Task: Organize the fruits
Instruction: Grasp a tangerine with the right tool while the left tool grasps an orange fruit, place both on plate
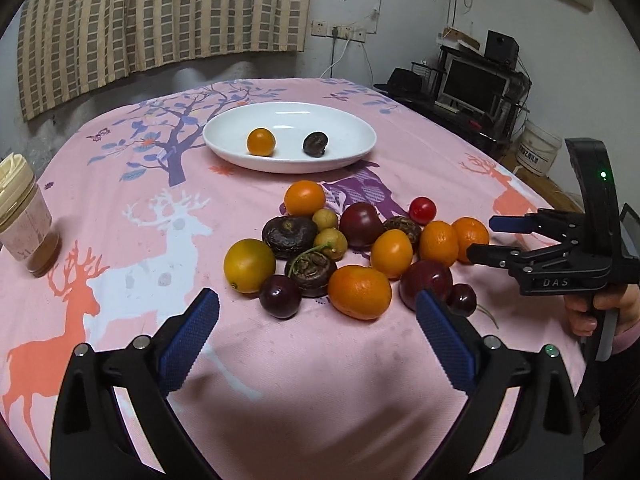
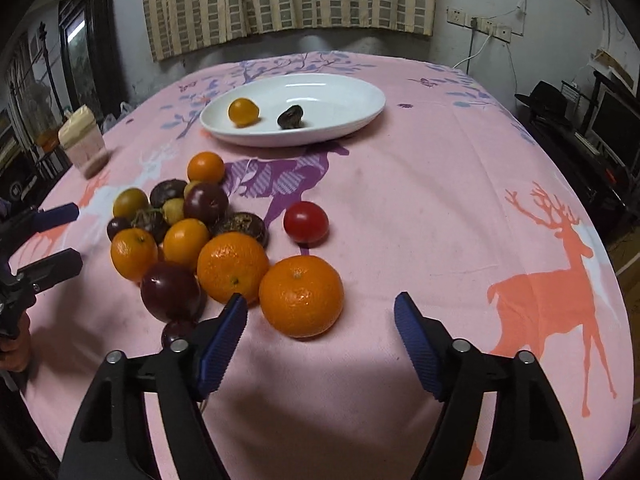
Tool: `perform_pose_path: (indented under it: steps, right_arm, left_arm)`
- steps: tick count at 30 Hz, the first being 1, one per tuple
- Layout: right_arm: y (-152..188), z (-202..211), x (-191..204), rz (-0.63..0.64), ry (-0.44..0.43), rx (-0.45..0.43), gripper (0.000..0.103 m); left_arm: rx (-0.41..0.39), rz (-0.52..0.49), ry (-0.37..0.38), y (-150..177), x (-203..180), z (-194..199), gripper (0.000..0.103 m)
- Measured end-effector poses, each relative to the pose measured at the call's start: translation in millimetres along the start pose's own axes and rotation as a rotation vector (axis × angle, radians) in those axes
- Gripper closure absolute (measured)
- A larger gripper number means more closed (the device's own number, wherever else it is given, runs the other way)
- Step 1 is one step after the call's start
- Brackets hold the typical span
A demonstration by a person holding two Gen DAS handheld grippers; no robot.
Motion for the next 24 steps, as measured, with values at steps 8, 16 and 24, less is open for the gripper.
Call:
perform_pose_path:
  steps: [8,16,24]
  right_arm:
    - [-2.7,-9.9,4.9,0.039,-0.040,0.045,0.058]
    - [-60.6,30.2,-24.3,-0.150,-0.216,-0.175,0.059]
    - [-105.6,19.9,6.6,-0.106,-0.316,-0.269,0.059]
  left_arm:
    - [-0.001,-0.003,0.011,-0.3,0.1,-0.2,0.006]
    - [0.023,-0.097,0.068,3.2,-21.0,-6.7,0.031]
    - [0.108,-0.036,0.114,-1.1,-12.9,-28.4,0.056]
Point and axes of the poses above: each gripper's, at about its wrist camera, not at the fingertips, and z roughly against the way its jaws point, x to its left, y to its underside, the point moved 1 cm from there along -z, roughly the way its jaws point, and after that the axes turned 3 degrees about x, right-handed, at the moved point
